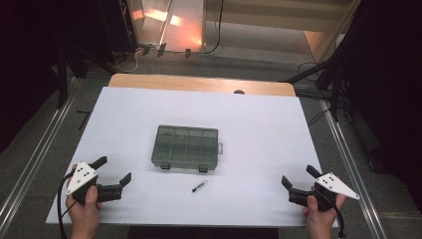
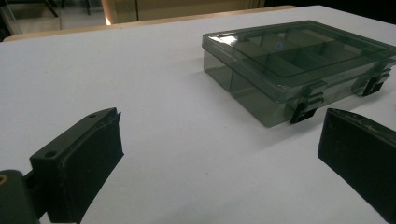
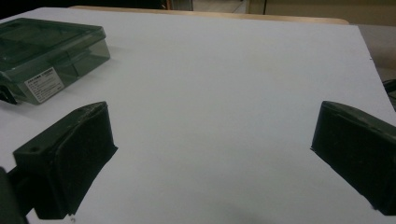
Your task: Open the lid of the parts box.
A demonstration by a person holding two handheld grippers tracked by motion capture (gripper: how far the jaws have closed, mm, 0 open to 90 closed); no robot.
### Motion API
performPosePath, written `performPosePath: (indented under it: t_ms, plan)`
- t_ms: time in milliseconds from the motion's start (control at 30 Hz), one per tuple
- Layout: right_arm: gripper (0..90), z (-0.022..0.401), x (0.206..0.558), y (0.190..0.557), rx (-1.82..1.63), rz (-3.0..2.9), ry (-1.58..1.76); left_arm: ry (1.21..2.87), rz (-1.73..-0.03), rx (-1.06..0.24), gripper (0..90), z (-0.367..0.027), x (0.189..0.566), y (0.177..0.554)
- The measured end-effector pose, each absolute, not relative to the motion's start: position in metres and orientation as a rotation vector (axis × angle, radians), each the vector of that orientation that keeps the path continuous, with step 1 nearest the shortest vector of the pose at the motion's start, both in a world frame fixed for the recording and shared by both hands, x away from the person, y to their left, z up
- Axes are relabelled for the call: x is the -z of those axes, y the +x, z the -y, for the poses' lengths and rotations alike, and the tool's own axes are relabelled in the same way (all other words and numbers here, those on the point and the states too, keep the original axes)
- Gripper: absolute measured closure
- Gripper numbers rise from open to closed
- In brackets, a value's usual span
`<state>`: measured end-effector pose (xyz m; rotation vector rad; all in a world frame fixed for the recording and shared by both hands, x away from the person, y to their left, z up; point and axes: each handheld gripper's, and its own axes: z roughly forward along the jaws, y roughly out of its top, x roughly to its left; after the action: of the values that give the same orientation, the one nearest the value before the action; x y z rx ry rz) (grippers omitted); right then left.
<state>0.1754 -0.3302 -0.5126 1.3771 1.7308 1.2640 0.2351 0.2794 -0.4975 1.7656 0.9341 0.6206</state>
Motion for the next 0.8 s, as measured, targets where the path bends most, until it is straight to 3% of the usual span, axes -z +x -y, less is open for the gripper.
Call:
performPosePath:
  t_ms: [800]
  plan:
    - [0.0,0.316,0.503,0.175,-1.304,-1.753,1.331,1.776,-0.881,-0.58,0.0,-0.261,0.494,0.234]
